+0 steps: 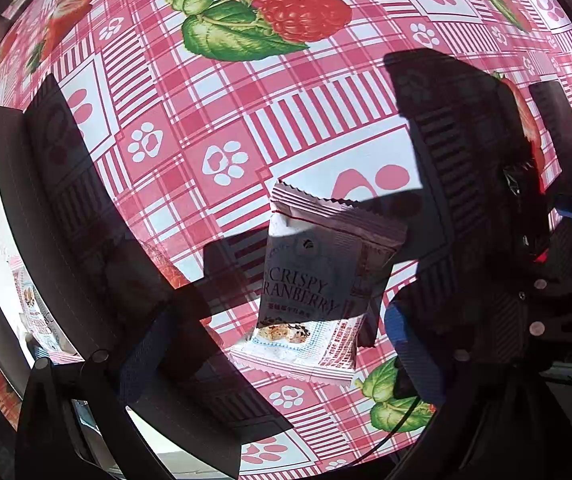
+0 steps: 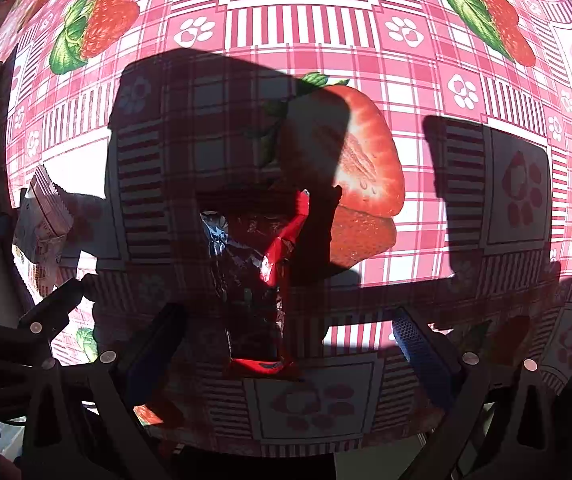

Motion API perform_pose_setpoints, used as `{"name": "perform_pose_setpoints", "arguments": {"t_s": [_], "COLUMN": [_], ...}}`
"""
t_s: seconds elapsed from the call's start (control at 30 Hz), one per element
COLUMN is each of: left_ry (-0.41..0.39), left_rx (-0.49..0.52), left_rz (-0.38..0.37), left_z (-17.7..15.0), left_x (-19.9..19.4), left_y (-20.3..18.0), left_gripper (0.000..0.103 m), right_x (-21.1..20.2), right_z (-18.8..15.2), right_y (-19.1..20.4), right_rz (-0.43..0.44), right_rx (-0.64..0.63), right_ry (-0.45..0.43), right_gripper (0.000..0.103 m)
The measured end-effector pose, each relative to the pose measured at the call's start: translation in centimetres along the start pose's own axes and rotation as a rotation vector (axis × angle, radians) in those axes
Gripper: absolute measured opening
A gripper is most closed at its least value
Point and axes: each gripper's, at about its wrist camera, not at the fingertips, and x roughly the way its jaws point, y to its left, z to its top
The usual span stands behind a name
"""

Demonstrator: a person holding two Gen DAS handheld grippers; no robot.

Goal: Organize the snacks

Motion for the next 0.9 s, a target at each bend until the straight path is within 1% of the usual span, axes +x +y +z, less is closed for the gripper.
{"name": "perform_pose_setpoints", "arguments": {"t_s": [0.9], "left_ry": [-0.006], "left_rx": [-0.002], "left_rz": [-0.001], "left_z": [0.02], "left_x": [-0.09], "left_y": [0.04], "left_gripper": [0.103], "right_x": [0.01], "right_z": [0.17], "right_y": [0.06], "right_rz": [-0.001], "right_rx": [-0.003], "right_ry": [-0.004], "right_gripper": [0.103]}}
